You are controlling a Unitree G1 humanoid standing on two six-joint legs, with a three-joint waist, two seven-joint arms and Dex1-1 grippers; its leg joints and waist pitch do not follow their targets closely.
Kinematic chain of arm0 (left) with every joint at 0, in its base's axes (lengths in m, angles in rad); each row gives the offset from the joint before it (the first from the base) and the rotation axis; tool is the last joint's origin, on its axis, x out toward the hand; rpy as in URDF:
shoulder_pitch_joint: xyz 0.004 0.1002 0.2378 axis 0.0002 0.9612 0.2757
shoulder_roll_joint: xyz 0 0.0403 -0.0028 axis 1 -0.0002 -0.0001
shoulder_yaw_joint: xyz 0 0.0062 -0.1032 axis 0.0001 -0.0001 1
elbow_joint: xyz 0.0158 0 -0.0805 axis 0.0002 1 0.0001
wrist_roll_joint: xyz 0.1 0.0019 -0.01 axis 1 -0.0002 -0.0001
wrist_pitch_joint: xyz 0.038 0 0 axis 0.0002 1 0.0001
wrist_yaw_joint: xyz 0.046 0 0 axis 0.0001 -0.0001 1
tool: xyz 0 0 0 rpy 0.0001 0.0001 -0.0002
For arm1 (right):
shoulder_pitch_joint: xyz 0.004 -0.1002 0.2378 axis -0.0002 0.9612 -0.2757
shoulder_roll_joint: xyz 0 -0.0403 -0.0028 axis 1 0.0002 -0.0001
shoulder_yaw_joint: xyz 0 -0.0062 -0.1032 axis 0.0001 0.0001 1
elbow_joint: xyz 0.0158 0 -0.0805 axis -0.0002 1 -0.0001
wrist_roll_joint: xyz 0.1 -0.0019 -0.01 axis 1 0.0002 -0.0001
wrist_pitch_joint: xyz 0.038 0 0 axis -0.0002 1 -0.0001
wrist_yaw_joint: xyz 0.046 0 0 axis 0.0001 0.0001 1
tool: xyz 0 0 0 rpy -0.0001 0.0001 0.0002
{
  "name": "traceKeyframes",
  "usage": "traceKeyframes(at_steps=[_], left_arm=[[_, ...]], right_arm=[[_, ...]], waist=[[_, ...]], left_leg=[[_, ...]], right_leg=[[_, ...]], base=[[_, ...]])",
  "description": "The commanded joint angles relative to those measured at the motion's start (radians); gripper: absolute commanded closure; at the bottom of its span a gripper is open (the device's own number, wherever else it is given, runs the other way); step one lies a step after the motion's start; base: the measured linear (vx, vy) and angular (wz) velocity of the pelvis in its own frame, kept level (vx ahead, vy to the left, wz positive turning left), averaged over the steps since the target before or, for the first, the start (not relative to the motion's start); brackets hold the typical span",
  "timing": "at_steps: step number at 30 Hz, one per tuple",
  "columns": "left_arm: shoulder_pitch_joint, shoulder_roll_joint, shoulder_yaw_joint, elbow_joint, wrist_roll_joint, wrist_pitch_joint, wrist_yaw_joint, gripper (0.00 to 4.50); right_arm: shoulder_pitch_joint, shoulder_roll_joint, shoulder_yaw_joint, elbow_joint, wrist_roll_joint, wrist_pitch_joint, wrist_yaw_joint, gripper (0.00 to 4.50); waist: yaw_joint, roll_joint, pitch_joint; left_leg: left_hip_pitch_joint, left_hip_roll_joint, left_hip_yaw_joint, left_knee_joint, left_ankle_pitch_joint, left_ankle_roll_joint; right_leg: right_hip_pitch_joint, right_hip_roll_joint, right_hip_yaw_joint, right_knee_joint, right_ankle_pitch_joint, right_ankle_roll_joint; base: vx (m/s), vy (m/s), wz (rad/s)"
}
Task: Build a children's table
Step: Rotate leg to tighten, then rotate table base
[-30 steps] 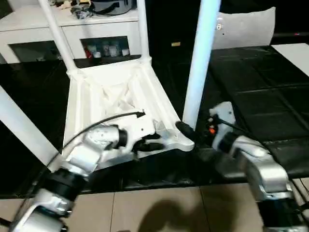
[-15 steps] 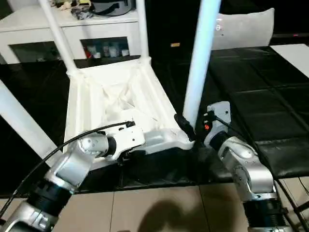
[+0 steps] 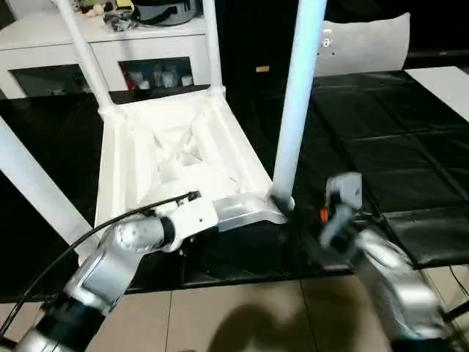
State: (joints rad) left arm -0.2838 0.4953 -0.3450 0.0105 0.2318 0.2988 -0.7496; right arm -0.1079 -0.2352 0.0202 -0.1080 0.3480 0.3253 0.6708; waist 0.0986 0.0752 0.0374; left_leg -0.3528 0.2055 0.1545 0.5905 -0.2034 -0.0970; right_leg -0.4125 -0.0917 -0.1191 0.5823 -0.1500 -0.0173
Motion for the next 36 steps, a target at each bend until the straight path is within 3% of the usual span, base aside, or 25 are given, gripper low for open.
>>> traceKeyframes(at_steps=[1,3,4,5,6,7,11,13,15,16,17,18,23,28,29,31,32,34,35,36], left_arm=[[0.007,0.015,0.023,-0.028,-0.005,0.008,0.005,2.65],[0.02,0.015,0.026,-0.044,-0.015,0.019,-0.002,2.65],[0.027,0.015,0.028,-0.053,-0.022,0.028,-0.008,2.65],[0.03,0.015,0.03,-0.059,-0.027,0.033,-0.012,2.65],[0.032,0.016,0.033,-0.062,-0.031,0.037,-0.015,2.65],[0.035,0.016,0.036,-0.067,-0.035,0.041,-0.017,2.65],[0.043,0.021,0.037,-0.08,-0.05,0.05,-0.026,2.65],[0.047,0.02,0.043,-0.088,-0.059,0.058,-0.035,2.65],[0.047,0.023,0.042,-0.089,-0.063,0.061,-0.039,2.65],[0.046,0.025,0.041,-0.087,-0.064,0.062,-0.039,2.65],[0.044,0.027,0.039,-0.085,-0.065,0.064,-0.042,2.65],[0.042,0.029,0.038,-0.083,-0.067,0.067,-0.045,2.65],[0.024,0.037,0.026,-0.061,-0.053,0.071,-0.047,2.65],[0.011,0.04,0.039,-0.021,-0.036,0.05,-0.012,2.65],[0.007,0.041,0.045,-0.007,-0.033,0.043,0.001,2.65],[0.005,0.041,0.047,-0.002,-0.032,0.041,0.006,2.65],[0.0,0.043,0.053,0.01,-0.03,0.035,0.013,2.65],[-0.006,0.045,0.058,0.021,-0.028,0.031,0.023,2.65],[-0.011,0.044,0.061,0.029,-0.026,0.028,0.03,2.65],[-0.015,0.043,0.063,0.035,-0.025,0.027,0.035,2.65]], right_arm=[[-0.015,-0.006,0.01,-0.011,0.008,0.003,0.027,0.0],[-0.057,-0.011,-0.023,0.038,-0.013,-0.009,0.0,0.0],[-0.091,-0.021,-0.039,0.077,-0.031,-0.022,-0.011,0.0],[-0.113,-0.032,-0.044,0.099,-0.04,-0.029,-0.009,0.0],[-0.135,-0.044,-0.045,0.122,-0.051,-0.033,-0.005,0.0],[-0.158,-0.057,-0.044,0.146,-0.064,-0.039,-0.001,0.0],[-0.205,-0.096,-0.029,0.206,-0.075,-0.056,0.009,0.0],[-0.243,-0.115,-0.01,0.24,-0.069,-0.059,0.072,0.0],[-0.264,-0.116,0.005,0.263,-0.055,-0.067,0.134,0.0],[-0.273,-0.114,0.01,0.277,-0.046,-0.07,0.163,0.0],[-0.284,-0.112,0.016,0.295,-0.034,-0.071,0.199,0.0],[-0.295,-0.109,0.021,0.313,-0.026,-0.073,0.228,0.0],[-0.343,-0.103,0.059,0.386,0.003,-0.088,0.355,0.0],[-0.307,-0.137,0.071,0.305,0.039,-0.061,0.438,0.0],[-0.289,-0.15,0.073,0.273,0.052,-0.051,0.459,0.0],[-0.28,-0.155,0.073,0.261,0.056,-0.049,0.468,0.0],[-0.254,-0.165,0.07,0.221,0.067,-0.04,0.47,0.0],[-0.23,-0.172,0.067,0.187,0.076,-0.031,0.473,0.0],[-0.214,-0.177,0.066,0.166,0.082,-0.027,0.474,0.0],[-0.204,-0.181,0.065,0.152,0.087,-0.024,0.475,0.0]], waist=[[0.005,-0.015,-0.051],[0.003,-0.021,-0.053],[0.003,-0.019,-0.053],[0.0,-0.03,-0.054],[0.001,-0.025,-0.055],[0.0,-0.027,-0.055],[0.005,-0.029,-0.063],[0.01,-0.031,-0.066],[0.012,-0.029,-0.066],[0.015,-0.017,-0.066],[0.015,-0.024,-0.063],[0.017,-0.017,-0.064],[0.014,-0.023,-0.061],[0.017,-0.026,-0.064],[0.02,-0.019,-0.064],[0.025,-0.021,-0.065],[0.028,-0.016,-0.065],[0.04,-0.019,-0.065],[0.043,-0.01,-0.063],[0.047,-0.015,-0.063]], left_leg=[[-0.013,0.006,0.001,-0.074,-0.23,0.059],[-0.012,0.008,-0.001,-0.075,-0.217,0.058],[-0.011,0.008,-0.001,-0.075,-0.217,0.057],[-0.013,0.008,-0.002,-0.075,-0.205,0.056],[-0.012,0.009,-0.002,-0.075,-0.203,0.055],[-0.007,0.011,0.002,-0.071,-0.194,0.057],[-0.011,0.012,0.002,-0.068,-0.144,0.065],[-0.013,0.013,0.004,-0.063,-0.108,0.082],[-0.014,0.013,0.005,-0.06,-0.105,0.092],[-0.014,0.013,0.005,-0.059,-0.11,0.094],[-0.014,0.014,0.006,-0.061,-0.125,0.094],[-0.013,0.015,0.004,-0.062,-0.138,0.09],[-0.012,0.015,0.004,-0.064,-0.183,0.076],[-0.012,0.015,0.003,-0.062,-0.154,0.082],[-0.011,0.017,0.003,-0.062,-0.149,0.082],[-0.007,0.018,0.005,-0.061,-0.152,0.082],[-0.008,0.018,0.004,-0.061,-0.156,0.081],[-0.009,0.018,0.004,-0.062,-0.157,0.079],[-0.005,0.019,0.005,-0.062,-0.175,0.074],[-0.005,0.017,0.005,-0.063,-0.184,0.07]], right_leg=[[0.054,-0.05,0.043,-0.094,-0.508,-0.032],[0.053,-0.051,0.043,-0.09,-0.497,-0.043],[0.052,-0.05,0.043,-0.09,-0.496,-0.046],[0.055,-0.051,0.043,-0.083,-0.481,-0.059],[0.054,-0.052,0.043,-0.082,-0.476,-0.067],[0.05,-0.051,0.047,-0.082,-0.447,-0.079],[0.057,-0.049,0.049,-0.065,-0.34,-0.111],[0.059,-0.049,0.049,-0.055,-0.265,-0.145],[0.059,-0.049,0.049,-0.053,-0.246,-0.162],[0.059,-0.05,0.05,-0.053,-0.247,-0.163],[0.059,-0.049,0.049,-0.058,-0.265,-0.158],[0.059,-0.051,0.048,-0.058,-0.283,-0.156],[0.06,-0.051,0.046,-0.065,-0.338,-0.146],[0.061,-0.049,0.047,-0.061,-0.313,-0.143],[0.059,-0.048,0.048,-0.062,-0.304,-0.144],[0.057,-0.048,0.049,-0.062,-0.298,-0.148],[0.058,-0.047,0.048,-0.063,-0.302,-0.148],[0.058,-0.048,0.049,-0.064,-0.315,-0.137],[0.053,-0.047,0.049,-0.069,-0.333,-0.132],[0.055,-0.046,0.048,-0.07,-0.345,-0.126]], base=[[0.0,0.0,0.0],[0.0,0.0,0.0],[0.0,0.0,0.0],[0.0,0.0,0.0],[0.0,0.0,0.0],[0.0,0.0,0.0],[0.0,0.0,0.0],[0.0,0.0,0.0],[0.0,0.0,0.0],[0.0,0.0,0.0],[0.0,0.0,0.0],[0.0,0.0,0.0],[0.0,0.0,0.0],[0.0,0.0,0.0],[0.0,0.0,0.0],[0.0,0.0,0.0],[0.0,0.0,0.0],[0.0,0.0,0.0],[0.0,0.0,0.0],[0.0,0.0,0.0]])
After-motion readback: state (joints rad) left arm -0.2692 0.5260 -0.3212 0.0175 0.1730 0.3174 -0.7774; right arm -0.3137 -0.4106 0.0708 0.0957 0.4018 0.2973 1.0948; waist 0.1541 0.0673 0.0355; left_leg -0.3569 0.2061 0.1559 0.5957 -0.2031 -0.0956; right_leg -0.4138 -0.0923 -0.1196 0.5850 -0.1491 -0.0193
